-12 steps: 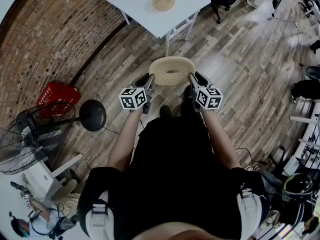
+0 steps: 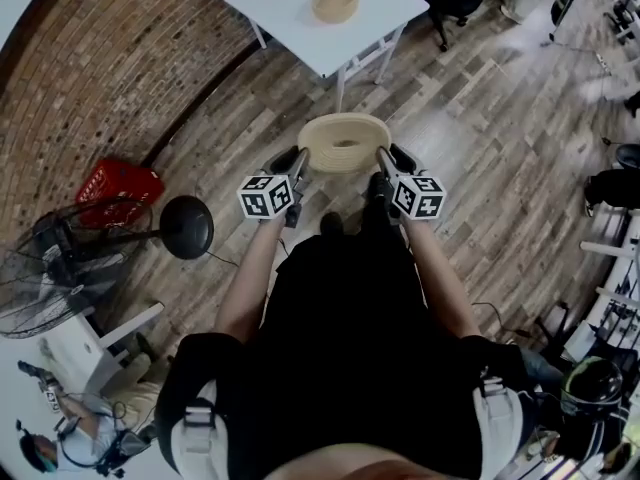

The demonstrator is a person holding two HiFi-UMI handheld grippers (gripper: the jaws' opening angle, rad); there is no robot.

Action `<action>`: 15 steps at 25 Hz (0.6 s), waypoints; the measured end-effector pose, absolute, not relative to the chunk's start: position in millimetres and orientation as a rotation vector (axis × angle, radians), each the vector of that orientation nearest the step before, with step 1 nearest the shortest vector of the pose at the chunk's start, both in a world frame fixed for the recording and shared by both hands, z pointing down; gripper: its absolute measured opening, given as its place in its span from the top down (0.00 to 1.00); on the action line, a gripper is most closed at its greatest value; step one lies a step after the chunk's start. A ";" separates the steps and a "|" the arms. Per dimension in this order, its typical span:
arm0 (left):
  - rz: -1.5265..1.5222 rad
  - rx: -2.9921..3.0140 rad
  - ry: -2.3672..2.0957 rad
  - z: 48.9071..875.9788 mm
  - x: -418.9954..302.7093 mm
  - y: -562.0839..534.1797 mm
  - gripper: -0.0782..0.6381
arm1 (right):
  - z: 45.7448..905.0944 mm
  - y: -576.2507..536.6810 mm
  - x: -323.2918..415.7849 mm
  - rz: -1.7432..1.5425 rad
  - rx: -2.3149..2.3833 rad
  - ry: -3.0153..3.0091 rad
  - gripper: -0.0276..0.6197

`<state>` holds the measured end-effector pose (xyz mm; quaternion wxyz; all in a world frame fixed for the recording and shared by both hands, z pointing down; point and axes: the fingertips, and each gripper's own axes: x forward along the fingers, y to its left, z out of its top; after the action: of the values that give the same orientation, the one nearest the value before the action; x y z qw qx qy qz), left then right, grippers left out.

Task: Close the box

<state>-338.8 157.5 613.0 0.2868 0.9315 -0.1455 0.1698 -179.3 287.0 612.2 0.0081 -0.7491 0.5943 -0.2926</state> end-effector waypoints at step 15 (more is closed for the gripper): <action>0.463 2.488 -0.415 611.9 -319.5 145.4 0.75 | 615.1 272.4 -156.6 -0.927 -2.283 1.828 0.78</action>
<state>-319.5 145.4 611.9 0.2846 0.9301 -0.1550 0.1730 -156.6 272.4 615.1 0.0366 -0.7436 0.5955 -0.3019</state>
